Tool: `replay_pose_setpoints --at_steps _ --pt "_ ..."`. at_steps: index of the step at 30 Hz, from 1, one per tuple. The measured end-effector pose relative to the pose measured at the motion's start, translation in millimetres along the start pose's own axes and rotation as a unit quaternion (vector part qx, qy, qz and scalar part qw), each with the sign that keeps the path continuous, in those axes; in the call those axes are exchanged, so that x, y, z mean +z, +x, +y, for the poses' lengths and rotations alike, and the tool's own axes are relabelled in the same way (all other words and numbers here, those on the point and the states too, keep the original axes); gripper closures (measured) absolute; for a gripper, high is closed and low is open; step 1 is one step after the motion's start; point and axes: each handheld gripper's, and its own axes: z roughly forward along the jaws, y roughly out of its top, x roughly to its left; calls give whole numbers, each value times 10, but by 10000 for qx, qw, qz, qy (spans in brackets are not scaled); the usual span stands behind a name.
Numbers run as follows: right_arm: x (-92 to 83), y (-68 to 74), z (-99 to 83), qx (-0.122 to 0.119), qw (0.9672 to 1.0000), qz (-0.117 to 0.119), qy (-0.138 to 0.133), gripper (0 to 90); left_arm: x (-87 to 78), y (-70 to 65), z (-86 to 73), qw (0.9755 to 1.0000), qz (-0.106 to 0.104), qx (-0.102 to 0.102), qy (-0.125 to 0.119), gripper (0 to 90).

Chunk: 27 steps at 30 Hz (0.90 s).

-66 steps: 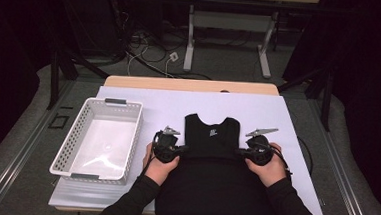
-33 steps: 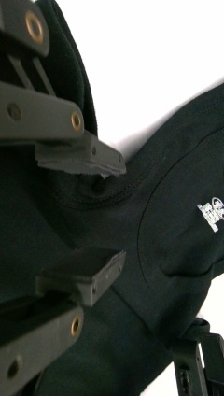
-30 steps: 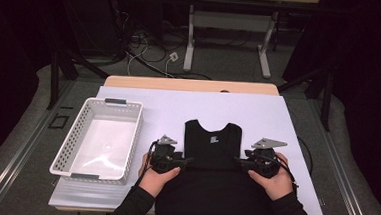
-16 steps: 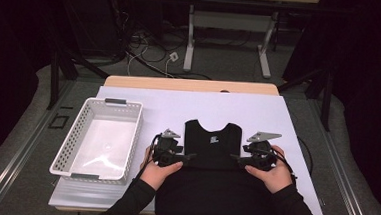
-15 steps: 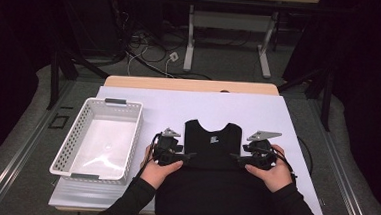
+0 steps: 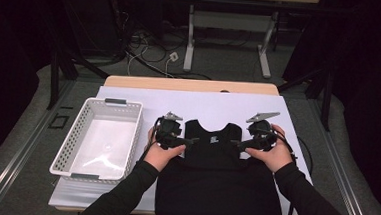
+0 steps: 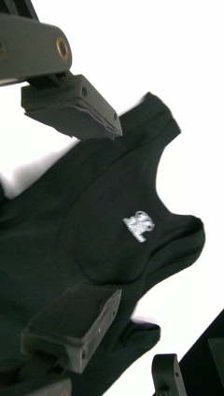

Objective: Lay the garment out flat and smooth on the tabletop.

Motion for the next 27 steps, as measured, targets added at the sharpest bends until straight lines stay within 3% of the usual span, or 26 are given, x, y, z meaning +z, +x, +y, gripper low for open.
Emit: replay_pose_setpoints --at_steps 6,9,17,27 --pt "32 -119 182 28 10000 -48 34 145 51 68 180 9999 19 105 -21 164" --pt "60 -152 266 -45 9999 -129 31 158 98 111 252 9997 168 189 -11 163" --pt "189 -229 451 -389 9987 -305 76 281 196 217 418 9994 301 148 -59 263" --pt "350 -363 577 -220 9992 -335 56 388 307 390 554 9979 634 138 -30 335"
